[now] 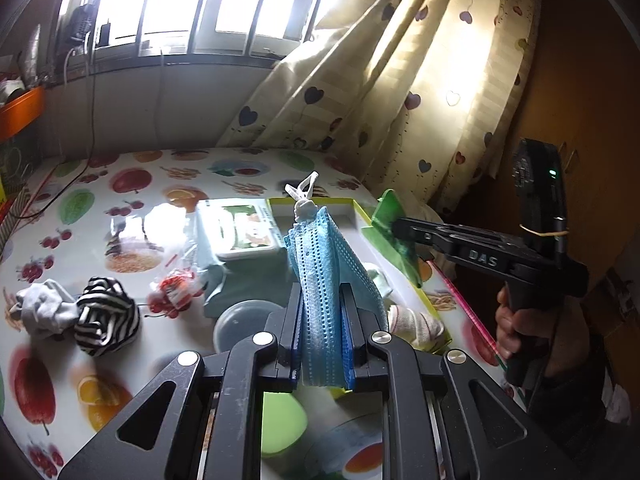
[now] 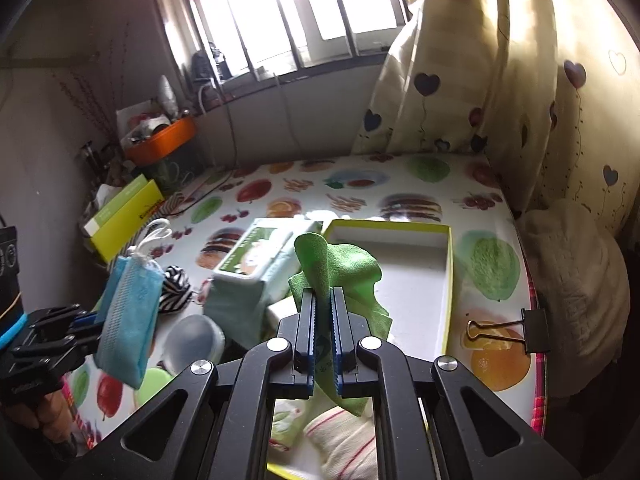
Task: Organize soft objects
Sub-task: 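Carry the green cloth and blue mask over the yellow-rimmed box, then lower the green cloth into the box and open the right gripper, then lower the blue mask into the box and open the left gripper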
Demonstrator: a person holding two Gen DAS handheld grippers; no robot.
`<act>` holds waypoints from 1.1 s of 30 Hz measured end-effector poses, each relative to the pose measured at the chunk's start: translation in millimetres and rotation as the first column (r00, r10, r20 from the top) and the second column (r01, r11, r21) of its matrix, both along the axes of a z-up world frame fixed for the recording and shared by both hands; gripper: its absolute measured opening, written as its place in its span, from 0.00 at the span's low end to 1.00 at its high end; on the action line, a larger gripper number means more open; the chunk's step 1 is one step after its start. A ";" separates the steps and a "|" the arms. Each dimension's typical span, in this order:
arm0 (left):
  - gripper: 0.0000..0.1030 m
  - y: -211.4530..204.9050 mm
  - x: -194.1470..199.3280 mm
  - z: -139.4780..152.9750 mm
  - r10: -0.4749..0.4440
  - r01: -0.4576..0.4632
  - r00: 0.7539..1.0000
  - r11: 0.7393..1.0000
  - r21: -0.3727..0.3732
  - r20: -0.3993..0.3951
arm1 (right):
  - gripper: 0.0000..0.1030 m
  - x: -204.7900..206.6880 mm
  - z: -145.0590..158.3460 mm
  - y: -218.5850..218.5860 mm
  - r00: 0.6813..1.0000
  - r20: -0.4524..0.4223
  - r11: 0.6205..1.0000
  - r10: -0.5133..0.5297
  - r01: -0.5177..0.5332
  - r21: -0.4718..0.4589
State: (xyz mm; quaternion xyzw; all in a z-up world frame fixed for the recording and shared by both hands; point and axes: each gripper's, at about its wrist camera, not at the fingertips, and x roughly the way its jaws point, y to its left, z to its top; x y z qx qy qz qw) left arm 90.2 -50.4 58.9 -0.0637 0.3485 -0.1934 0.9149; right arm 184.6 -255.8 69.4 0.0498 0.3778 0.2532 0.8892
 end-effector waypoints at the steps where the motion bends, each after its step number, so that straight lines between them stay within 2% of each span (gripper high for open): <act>1: 0.16 -4.1 2.5 -1.0 -0.008 0.008 1.000 1.000 0.003 -0.003 | 0.06 6.3 -4.3 -2.4 1.000 -0.010 1.000 -0.003 0.003 0.002; 10: 0.16 -35.3 28.9 -17.0 -0.062 0.063 0.997 0.998 0.022 -0.051 | 0.07 44.2 -44.5 -16.3 0.994 -0.102 0.999 -0.046 0.048 0.012; 12: 0.16 -40.5 35.2 -21.9 -0.070 0.071 0.995 0.997 0.028 -0.065 | 0.11 47.7 -52.1 -18.7 0.991 -0.123 0.998 -0.051 0.053 0.018; 13: 0.16 -43.5 38.9 -24.8 -0.075 0.078 0.994 0.997 0.030 -0.074 | 0.18 49.1 -55.8 -20.1 0.989 -0.133 0.998 -0.057 0.060 0.016; 16: 0.16 -50.3 48.8 -32.5 -0.087 0.091 0.992 0.995 0.037 -0.096 | 0.47 48.3 -57.9 -25.4 0.987 -0.143 0.996 -0.078 0.082 0.022; 17: 0.16 -52.8 51.1 -35.1 -0.091 0.095 0.991 0.995 0.043 -0.100 | 0.49 46.0 -56.0 -28.0 0.986 -0.139 0.995 -0.089 0.093 0.023; 25: 0.17 -75.1 64.6 -54.2 -0.127 0.137 0.979 0.989 0.056 -0.159 | 0.51 23.0 -32.9 -37.6 0.992 -0.076 0.994 -0.098 0.101 0.047; 27: 0.20 -79.2 68.0 -59.0 -0.125 0.140 0.977 0.987 0.075 -0.172 | 0.52 17.7 -29.9 -38.3 0.992 -0.069 0.993 -0.105 0.108 0.045; 30: 0.26 -79.6 69.0 -61.7 -0.129 0.142 0.973 0.988 0.057 -0.191 | 0.55 10.2 -25.7 -40.9 0.991 -0.059 0.991 -0.117 0.120 0.055; 33: 0.28 -79.2 66.6 -59.8 -0.127 0.140 0.975 0.988 0.059 -0.183 | 0.55 3.1 -23.0 -44.1 0.990 -0.054 0.990 -0.129 0.132 0.058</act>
